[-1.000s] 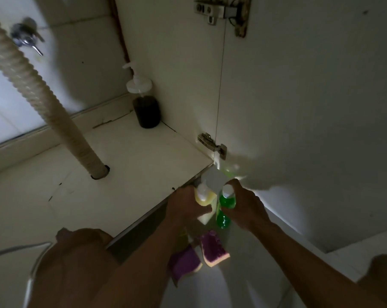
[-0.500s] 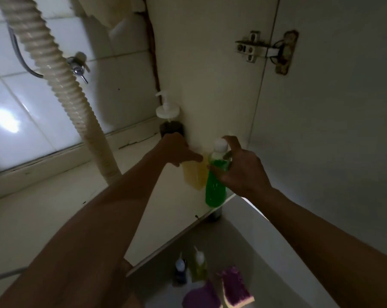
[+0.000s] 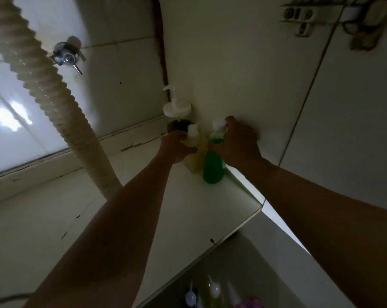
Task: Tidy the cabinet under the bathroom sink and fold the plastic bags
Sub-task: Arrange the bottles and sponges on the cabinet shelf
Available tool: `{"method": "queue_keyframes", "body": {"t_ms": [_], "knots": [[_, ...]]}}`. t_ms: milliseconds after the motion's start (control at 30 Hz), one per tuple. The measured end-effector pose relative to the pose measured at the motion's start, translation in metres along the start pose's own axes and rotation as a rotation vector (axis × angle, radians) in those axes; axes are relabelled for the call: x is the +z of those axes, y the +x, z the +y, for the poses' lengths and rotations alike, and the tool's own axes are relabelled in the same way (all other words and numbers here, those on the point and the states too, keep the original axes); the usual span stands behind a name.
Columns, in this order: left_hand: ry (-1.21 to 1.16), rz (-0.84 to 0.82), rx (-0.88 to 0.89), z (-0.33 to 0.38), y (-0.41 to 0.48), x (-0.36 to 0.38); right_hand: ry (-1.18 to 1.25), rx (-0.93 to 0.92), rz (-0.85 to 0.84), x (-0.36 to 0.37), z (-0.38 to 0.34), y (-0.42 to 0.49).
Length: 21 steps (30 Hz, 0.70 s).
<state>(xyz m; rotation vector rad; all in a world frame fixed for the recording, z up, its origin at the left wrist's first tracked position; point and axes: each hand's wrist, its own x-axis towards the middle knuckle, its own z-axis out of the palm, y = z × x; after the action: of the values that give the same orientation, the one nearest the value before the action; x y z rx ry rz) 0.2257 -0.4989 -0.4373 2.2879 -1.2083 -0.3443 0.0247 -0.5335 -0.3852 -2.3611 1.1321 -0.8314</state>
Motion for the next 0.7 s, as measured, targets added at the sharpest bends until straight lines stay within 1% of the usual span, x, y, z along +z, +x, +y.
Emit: {"method": "queue_keyframes", "body": {"t_ms": [167, 400, 467, 600, 700], "knots": [[-0.098, 0.034, 0.079, -0.004, 0.008, 0.006, -0.004, -0.004, 0.012, 0.016, -0.007, 0.016], [-0.139, 0.056, 0.084, -0.004, 0.009, 0.012, -0.079, 0.042, -0.003, 0.024, -0.012, 0.023], [-0.085, 0.063, 0.096, -0.002, 0.004, 0.013, -0.103, 0.050, -0.032, 0.021, -0.012, 0.022], [0.058, -0.068, 0.050, 0.002, -0.018, 0.009, -0.175, 0.070, -0.142, 0.008, -0.015, 0.024], [0.087, -0.036, 0.011, 0.010, -0.048, -0.005, -0.166, 0.097, -0.257, -0.008, -0.017, 0.019]]}}
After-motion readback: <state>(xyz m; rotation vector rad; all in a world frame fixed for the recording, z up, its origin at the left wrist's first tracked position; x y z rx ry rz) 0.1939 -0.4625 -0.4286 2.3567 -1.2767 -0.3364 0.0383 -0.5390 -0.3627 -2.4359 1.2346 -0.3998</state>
